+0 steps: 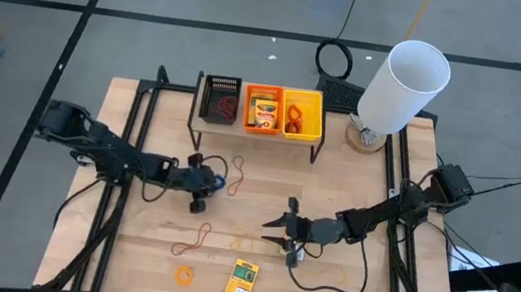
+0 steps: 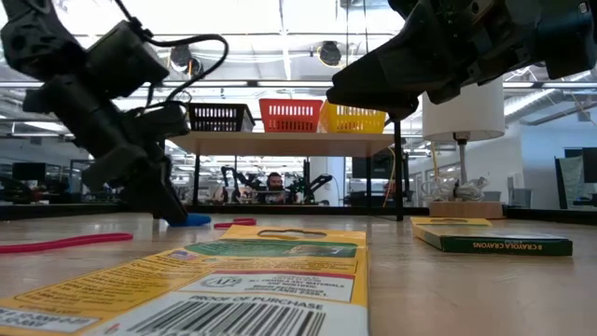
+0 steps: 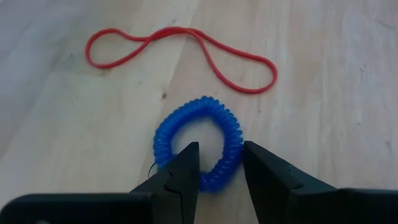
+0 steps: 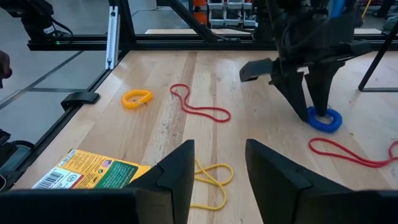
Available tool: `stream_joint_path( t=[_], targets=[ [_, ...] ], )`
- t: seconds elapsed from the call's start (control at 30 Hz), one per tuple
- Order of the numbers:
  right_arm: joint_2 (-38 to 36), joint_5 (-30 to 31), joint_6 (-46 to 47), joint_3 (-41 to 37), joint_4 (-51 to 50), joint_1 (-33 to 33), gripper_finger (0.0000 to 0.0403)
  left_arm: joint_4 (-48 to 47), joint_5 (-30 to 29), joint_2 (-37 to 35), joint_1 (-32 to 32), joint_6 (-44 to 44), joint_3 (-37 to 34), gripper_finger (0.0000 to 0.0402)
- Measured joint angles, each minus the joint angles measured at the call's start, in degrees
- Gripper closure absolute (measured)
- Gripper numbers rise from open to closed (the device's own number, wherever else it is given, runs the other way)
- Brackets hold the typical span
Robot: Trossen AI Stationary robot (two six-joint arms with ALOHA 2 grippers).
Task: Pick & Place Office Desk Supplies
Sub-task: Put the blue spring keychain into the yellow bin on the shelf
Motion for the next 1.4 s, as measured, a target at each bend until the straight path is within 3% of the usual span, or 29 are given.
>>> stream_joint_path(
  t=[0.4, 0.57, 1.0, 1.17, 1.4],
  targets=[
    [0.0, 0.0, 0.2, 0.0, -0.6, 0.0, 0.0271, -5.2, 1.4, 1.9, -0.1, 4.4, 2.9, 0.0290],
    [0.0, 0.0, 0.2, 0.0, -0.5, 0.0, 0.0271, -5.4, 1.5, 1.9, -0.1, 3.3, 2.9, 0.0377],
    [0.0, 0.0, 0.0, 0.0, -0.5, 0.0, 0.0271, 12.6, 3.9, 1.7, -1.7, 7.4, 2.7, 0.0398],
    [0.0, 0.0, -4.0, 0.0, 2.5, -0.8, 0.0271, 12.6, 9.8, 0.5, -2.3, 7.8, 6.9, 0.0399],
    [0.0, 0.0, -15.6, 0.0, 14.4, -4.3, 0.0271, 10.5, 14.9, -1.6, -5.6, 11.9, 17.0, 0.0400]
  ],
)
